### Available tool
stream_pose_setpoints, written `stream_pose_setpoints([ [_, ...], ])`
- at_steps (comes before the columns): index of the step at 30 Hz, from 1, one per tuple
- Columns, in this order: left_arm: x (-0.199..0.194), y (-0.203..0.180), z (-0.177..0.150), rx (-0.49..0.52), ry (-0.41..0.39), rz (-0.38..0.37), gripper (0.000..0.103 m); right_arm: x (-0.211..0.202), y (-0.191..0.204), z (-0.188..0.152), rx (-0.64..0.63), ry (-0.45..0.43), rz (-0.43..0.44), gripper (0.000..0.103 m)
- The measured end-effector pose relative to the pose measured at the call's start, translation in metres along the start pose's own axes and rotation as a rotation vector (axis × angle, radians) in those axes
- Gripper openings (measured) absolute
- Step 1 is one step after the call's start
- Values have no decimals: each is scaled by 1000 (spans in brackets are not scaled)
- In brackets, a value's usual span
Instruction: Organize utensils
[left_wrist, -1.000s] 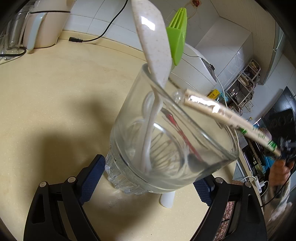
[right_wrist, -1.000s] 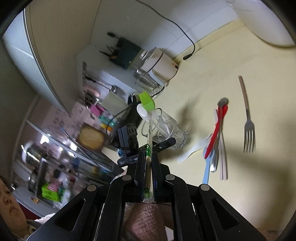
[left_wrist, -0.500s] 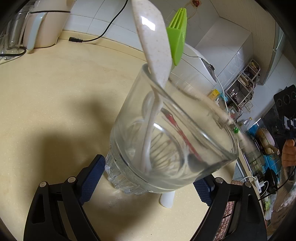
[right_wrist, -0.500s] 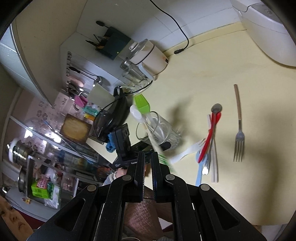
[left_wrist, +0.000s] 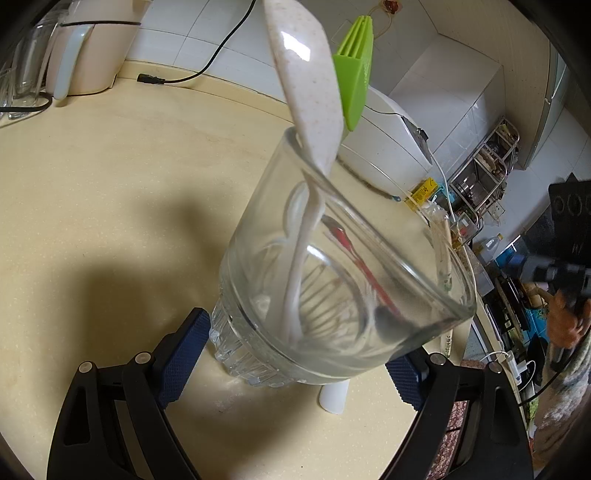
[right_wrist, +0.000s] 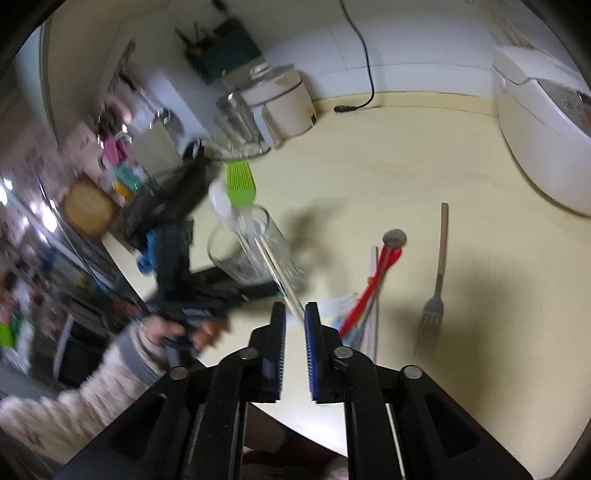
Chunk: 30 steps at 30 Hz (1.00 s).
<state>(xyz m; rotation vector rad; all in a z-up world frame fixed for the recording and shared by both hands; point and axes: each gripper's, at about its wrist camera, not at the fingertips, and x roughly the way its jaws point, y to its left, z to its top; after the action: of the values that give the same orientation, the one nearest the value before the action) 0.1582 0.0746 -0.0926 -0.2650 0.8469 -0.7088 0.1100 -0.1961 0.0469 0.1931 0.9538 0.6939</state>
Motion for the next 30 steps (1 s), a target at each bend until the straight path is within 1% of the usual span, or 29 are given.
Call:
stream_pose_setpoints([
  [2,0,0,0,0,0,0,91,3,0,-4,-25,6,21,19],
  [5,0,0,0,0,0,0,91,4,2,-4,-57,-13,41,23],
  [7,0,0,0,0,0,0,91,8,7,-2,-99,-11,12,24],
  [11,0,0,0,0,0,0,91,23,21,-1,-191,26,-63,24],
  [12,0,0,0,0,0,0,91,29,26,-1,-229,38,-97,24],
  [14,0,0,0,0,0,0,91,39,33,0,-285,57,-131,24],
  [18,0,0,0,0,-1,0,91,57,41,1,-347,91,-149,24],
  [24,0,0,0,0,-1,-1,91,70,42,5,-383,111,-173,24],
  [28,0,0,0,0,-1,-1,91,82,43,7,-414,135,-219,24],
  [30,0,0,0,0,-1,-1,91,88,42,7,-417,145,-221,24],
])
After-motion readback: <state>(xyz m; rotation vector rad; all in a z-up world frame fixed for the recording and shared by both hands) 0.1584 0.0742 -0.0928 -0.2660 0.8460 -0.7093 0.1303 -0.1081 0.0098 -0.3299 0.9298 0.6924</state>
